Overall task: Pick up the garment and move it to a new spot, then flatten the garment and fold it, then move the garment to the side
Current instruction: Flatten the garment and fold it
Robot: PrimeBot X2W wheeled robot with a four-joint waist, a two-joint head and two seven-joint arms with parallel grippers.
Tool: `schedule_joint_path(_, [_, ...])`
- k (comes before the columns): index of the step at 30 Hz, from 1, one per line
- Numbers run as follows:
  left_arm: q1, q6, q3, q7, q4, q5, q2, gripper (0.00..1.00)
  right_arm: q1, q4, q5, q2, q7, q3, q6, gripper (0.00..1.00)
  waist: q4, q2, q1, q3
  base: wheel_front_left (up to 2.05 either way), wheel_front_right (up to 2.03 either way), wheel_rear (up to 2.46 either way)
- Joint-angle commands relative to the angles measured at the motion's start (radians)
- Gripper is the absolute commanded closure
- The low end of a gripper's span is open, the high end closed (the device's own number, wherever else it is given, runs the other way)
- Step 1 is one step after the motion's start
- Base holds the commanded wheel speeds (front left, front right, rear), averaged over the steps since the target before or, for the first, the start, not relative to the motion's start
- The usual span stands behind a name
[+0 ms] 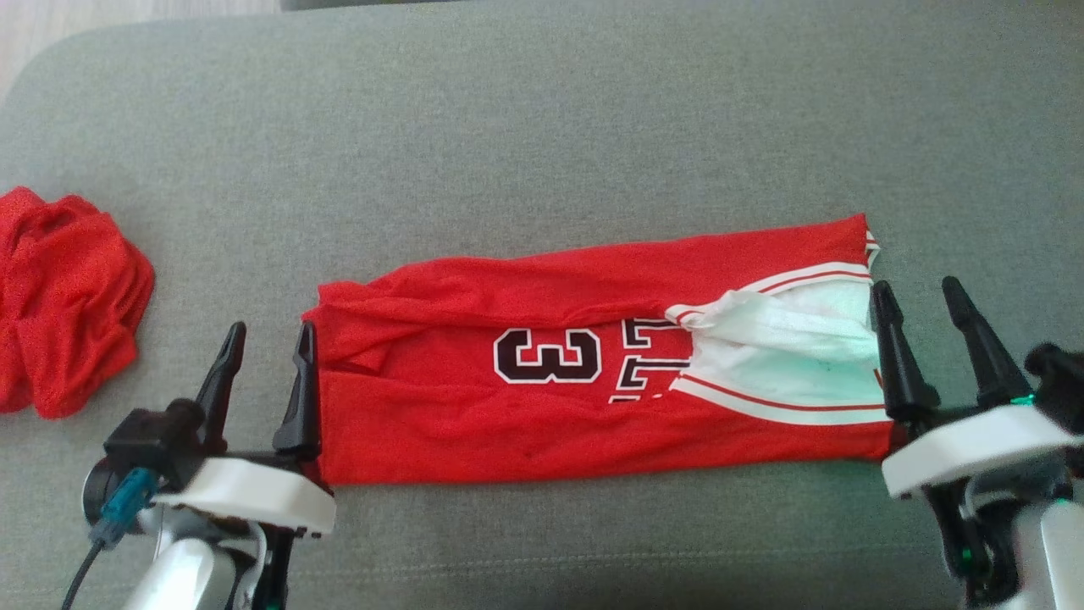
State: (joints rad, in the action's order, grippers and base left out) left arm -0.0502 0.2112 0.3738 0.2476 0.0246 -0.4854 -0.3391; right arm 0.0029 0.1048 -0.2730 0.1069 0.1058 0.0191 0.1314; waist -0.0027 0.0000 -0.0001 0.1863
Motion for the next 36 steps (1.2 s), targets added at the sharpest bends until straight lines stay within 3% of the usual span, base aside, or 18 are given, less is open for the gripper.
schedule_joint_path(1, [-0.055,0.001,-0.036,0.002,-0.038,-0.003,-0.022,0.0,-0.072,-0.005,-0.011,0.023,0.003,-0.01,-0.001,0.0,0.001,0.0,0.0001,0.014,0.0,0.0,0.0])
schedule_joint_path(15, [-0.139,-0.036,-0.015,0.008,-0.005,0.005,0.005,0.0,-0.258,-0.395,-0.027,0.083,0.131,-0.063,-0.001,0.0,0.022,0.0,0.0001,0.11,0.0,0.0,0.0])
schedule_joint_path(24, [-0.159,-0.05,-0.025,0.012,0.012,0.012,0.02,0.0,-0.232,-0.46,-0.027,0.052,0.219,-0.035,-0.001,0.02,0.023,0.0,0.0001,0.132,0.0,0.0,0.0])
schedule_joint_path(25, [-0.158,-0.051,-0.028,0.012,0.013,0.013,0.02,0.0,-0.228,-0.459,-0.03,0.049,0.226,-0.035,-0.001,0.56,0.021,0.0,0.0001,0.132,0.0,0.0,0.0])
schedule_joint_path(26, [-0.158,-0.052,-0.031,0.013,0.013,0.013,0.02,0.0,-0.225,-0.456,-0.034,0.047,0.23,-0.039,-0.001,0.89,0.018,0.0,0.0001,0.133,0.0,0.0,0.0])
schedule_joint_path(27, [-0.157,-0.052,-0.033,0.013,0.013,0.014,0.02,0.0,-0.223,-0.45,-0.038,0.046,0.228,-0.042,-0.001,1.0,0.015,0.0,0.0001,0.133,0.0,0.0,0.0])
schedule_joint_path(36, [-0.155,-0.056,-0.044,0.014,0.01,0.024,0.021,0.0,-0.224,-0.405,-0.054,0.065,0.213,-0.03,-0.001,1.0,0.0,0.0,0.0001,0.128,0.0,0.0,0.0])
